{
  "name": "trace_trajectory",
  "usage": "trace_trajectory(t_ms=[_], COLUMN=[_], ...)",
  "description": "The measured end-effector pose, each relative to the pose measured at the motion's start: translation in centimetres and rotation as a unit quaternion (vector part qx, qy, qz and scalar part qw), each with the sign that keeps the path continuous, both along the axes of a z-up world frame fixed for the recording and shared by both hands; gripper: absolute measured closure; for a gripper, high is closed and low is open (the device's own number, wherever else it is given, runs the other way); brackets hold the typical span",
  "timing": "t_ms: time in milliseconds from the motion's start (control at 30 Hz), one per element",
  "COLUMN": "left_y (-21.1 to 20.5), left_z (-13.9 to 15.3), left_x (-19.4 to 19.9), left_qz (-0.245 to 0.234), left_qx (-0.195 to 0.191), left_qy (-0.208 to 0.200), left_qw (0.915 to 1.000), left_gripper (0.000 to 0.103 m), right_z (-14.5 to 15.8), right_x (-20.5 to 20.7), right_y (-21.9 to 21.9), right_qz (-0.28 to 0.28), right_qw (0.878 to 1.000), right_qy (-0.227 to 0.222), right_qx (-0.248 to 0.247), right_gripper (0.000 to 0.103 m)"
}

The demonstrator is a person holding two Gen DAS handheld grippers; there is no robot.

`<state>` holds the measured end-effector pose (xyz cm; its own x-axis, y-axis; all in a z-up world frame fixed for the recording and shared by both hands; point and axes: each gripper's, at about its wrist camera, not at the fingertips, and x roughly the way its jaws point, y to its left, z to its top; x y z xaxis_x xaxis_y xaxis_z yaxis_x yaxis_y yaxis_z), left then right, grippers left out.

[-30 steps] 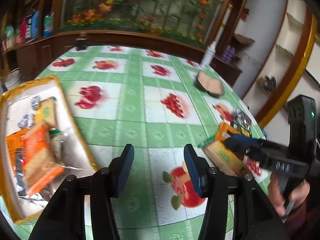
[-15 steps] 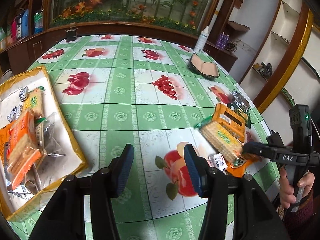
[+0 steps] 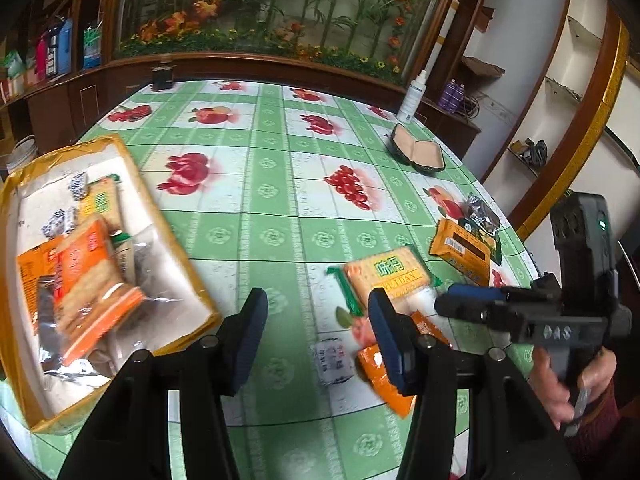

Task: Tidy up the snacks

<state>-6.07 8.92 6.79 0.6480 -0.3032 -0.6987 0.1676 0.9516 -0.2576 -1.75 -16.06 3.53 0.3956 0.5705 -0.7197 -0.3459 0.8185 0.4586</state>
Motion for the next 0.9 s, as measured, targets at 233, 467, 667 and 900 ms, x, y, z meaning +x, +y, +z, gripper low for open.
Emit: trace_trajectory(t_ms=[233, 467, 667, 900], left_y=[0.5, -2.5, -4.0, -4.6], left_z=[-0.4, -2.6, -4.6, -5.3], left_x=[-0.3, -1.3, -0.4, 0.2], left_qz=[-0.014, -0.059, -0.051, -0.042], left_qx=[-0.009, 0.025, 0.065, 0.104], left_qy=[0.012, 0.043, 0.062, 0.056], left_qw=[0.9998, 0.9970, 0.9946, 0.9921], left_gripper=[0.052, 0.065, 0.073, 0.084], right_z=[-1.3, -1.4, -1.8, -1.8], right_x=[1.2, 1.7, 1.0, 0.0], right_y=[1.2, 2.1, 1.1, 0.2], right_qz=[0.032, 0.046, 0.044, 0.055], right_qw=[0.999, 0.998, 0.999, 0.998], right_qy=[0.039, 0.029, 0.020, 0.008], right_qx=[-0.015, -0.030, -0.018, -0.011], right_gripper=[0.039, 0.039, 0.039, 0.039])
